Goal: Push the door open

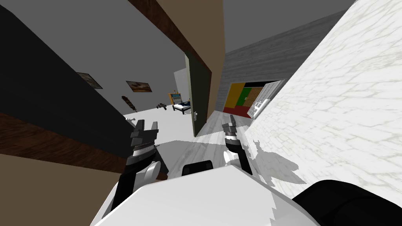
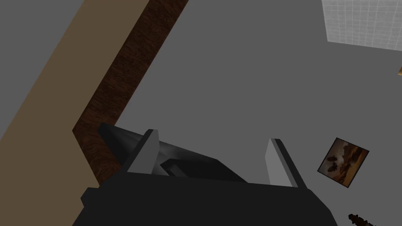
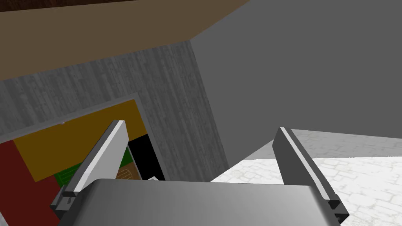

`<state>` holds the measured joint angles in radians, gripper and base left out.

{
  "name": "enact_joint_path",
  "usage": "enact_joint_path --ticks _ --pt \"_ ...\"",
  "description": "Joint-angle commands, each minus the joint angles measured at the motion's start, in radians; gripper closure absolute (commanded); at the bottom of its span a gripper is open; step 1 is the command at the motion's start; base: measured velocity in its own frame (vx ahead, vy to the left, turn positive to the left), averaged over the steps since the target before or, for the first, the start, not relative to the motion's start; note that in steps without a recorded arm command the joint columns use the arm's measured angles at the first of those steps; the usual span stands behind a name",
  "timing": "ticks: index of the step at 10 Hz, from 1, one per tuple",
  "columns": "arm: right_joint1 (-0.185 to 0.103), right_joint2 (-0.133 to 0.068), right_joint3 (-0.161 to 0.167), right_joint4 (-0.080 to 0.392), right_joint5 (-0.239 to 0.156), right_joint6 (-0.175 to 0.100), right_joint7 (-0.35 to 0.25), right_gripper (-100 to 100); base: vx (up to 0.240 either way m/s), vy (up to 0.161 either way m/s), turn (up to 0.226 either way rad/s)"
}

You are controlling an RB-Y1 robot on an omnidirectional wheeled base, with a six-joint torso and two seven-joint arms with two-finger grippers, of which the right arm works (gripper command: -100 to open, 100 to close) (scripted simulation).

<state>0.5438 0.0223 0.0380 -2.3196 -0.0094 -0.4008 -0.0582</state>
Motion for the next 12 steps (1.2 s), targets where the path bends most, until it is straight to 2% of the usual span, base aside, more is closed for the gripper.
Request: enact_joint_path --ticks 1,3,7,12 --pt "-0.005 -0.017 0.026 0.017 0.001 0.000 0.002 -100 0.136 -0.004 0.001" --pt "-0.008 -0.029 0.046 0.029 0.001 -0.001 0.003 -100 0.197 -0.047 0.005" --pt "-0.021 -0.071 0.119 0.075 0.002 -0.001 0.009 -100 0.189 -0.039 0.006" --pt "-0.038 -0.124 0.212 0.135 0.004 -0.003 0.016 -100 0.125 -0.040 0.005"
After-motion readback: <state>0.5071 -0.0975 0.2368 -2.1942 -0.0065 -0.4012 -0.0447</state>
